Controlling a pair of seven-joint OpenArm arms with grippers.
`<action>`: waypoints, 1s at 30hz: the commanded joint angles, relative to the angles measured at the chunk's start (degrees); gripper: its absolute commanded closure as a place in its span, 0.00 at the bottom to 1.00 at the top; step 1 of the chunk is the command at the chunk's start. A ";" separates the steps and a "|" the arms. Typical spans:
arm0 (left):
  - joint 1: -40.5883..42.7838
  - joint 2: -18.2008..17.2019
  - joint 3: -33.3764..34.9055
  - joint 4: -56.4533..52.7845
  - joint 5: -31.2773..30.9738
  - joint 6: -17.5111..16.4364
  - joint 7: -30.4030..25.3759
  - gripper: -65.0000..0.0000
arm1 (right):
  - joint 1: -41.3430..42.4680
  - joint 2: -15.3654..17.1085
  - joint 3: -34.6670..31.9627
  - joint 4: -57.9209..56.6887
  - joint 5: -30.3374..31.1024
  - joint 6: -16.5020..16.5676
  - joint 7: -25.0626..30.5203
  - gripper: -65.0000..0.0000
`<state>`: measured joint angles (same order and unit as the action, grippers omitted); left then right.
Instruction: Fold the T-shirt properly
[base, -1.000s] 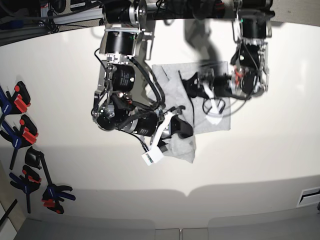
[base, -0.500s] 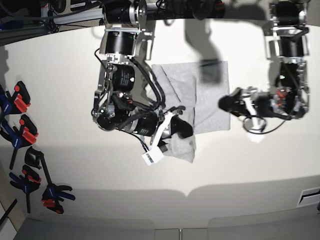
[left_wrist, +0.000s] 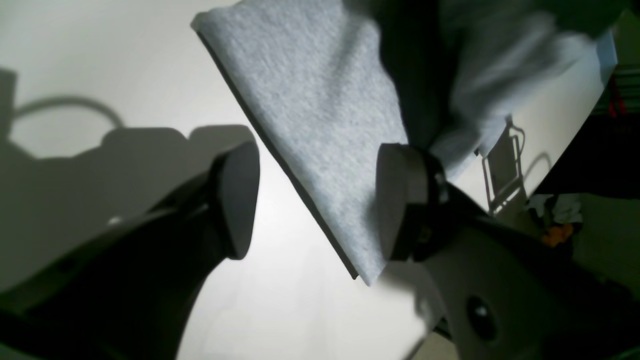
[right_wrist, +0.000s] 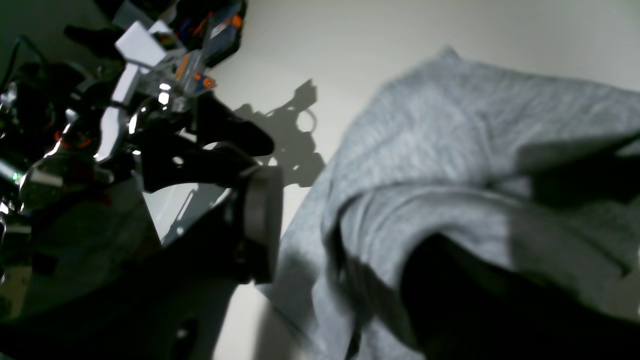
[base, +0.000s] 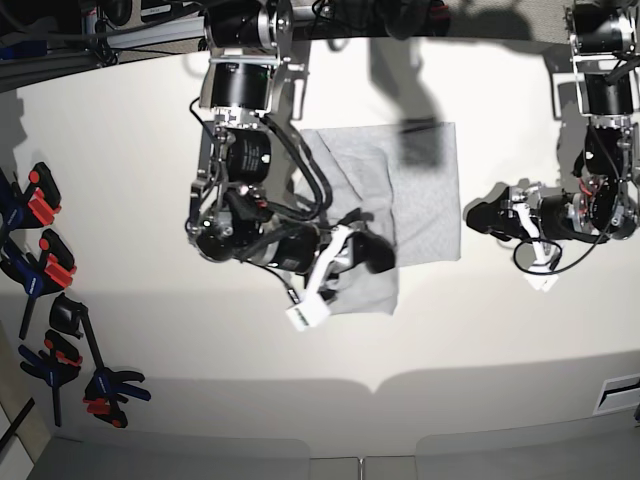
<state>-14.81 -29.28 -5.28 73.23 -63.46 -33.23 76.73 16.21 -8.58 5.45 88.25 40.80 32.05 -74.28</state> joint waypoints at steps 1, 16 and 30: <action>-1.38 -0.92 -0.35 0.76 -2.08 -0.20 -0.50 0.47 | 1.11 -0.42 -1.53 0.98 3.58 -0.11 1.22 0.61; -1.40 -1.27 -0.35 0.76 -3.30 -0.22 -0.46 0.47 | -0.04 -0.42 -18.60 0.98 2.75 -0.26 6.99 0.61; -1.40 -1.22 -0.35 0.76 -1.11 -0.22 -1.03 0.47 | 3.15 -0.42 -17.42 1.05 -37.68 -6.58 17.59 0.61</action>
<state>-14.81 -29.41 -5.30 73.23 -63.18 -33.23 76.49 18.09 -8.45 -11.86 88.25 1.50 25.54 -58.00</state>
